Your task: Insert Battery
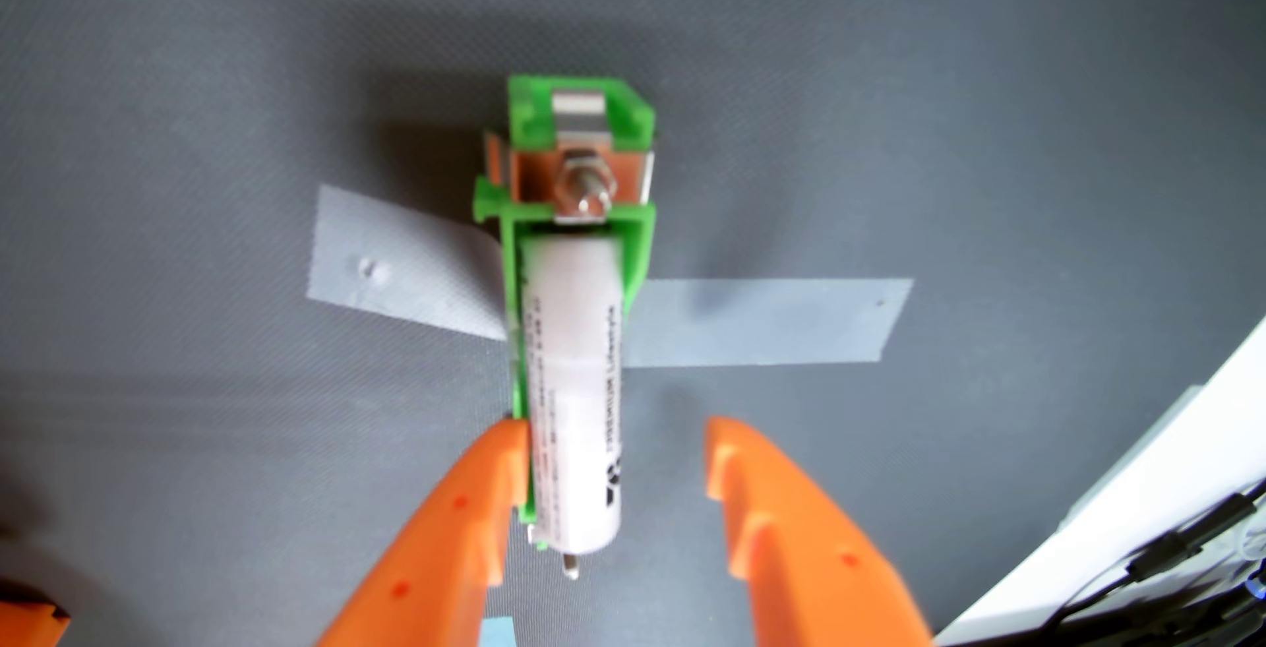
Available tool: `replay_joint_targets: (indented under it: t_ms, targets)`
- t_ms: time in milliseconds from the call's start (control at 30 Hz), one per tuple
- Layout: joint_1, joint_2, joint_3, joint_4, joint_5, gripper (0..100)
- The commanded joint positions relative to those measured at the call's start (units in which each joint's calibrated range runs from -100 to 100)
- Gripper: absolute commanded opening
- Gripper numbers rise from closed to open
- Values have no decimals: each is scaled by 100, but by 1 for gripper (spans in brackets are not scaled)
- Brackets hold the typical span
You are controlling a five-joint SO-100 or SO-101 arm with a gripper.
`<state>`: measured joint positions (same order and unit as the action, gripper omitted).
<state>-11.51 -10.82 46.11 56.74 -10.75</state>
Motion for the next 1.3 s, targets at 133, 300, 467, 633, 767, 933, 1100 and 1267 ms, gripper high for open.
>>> replay_joint_targets:
  t_ms: [133, 300, 467, 633, 767, 933, 1100, 1267]
  targets:
    - [-18, -123, -32, 50, 15, 23]
    - [-29, -190, -104, 76, 30, 22]
    - [-41, -198, -113, 84, 25, 22]
    - [-395, -198, -338, 287, -1, 22]
    - [-454, -198, -798, 787, -1, 13]
    - [-395, -190, -915, 973, 30, 2]
    - [-395, -190, -870, 973, 30, 2]
    - [18, -156, -870, 889, 35, 2]
